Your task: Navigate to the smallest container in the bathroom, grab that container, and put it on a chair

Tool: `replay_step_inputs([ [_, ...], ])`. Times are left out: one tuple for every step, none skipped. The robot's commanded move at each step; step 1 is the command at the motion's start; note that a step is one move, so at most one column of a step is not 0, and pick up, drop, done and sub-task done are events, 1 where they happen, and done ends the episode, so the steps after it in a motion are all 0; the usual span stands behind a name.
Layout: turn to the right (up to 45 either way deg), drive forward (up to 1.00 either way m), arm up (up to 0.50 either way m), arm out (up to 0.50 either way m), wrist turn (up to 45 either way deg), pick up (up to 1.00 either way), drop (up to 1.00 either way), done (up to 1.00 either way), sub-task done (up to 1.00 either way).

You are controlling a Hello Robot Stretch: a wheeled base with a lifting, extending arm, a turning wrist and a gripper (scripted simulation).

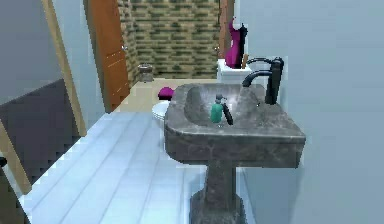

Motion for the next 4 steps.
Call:
replay_step_inputs([
  [0.0,0.45,0.00,0.00,0.0,0.00,0.00,0.00,0.00],
  [-45.0,0.00,0.00,0.00,0.0,0.00,0.00,0.00,0.00],
  [-30.0,0.00,0.00,0.00,0.0,0.00,0.00,0.00,0.00],
  [0.0,0.00,0.50,0.00,0.0,0.00,0.00,0.00,0.00],
])
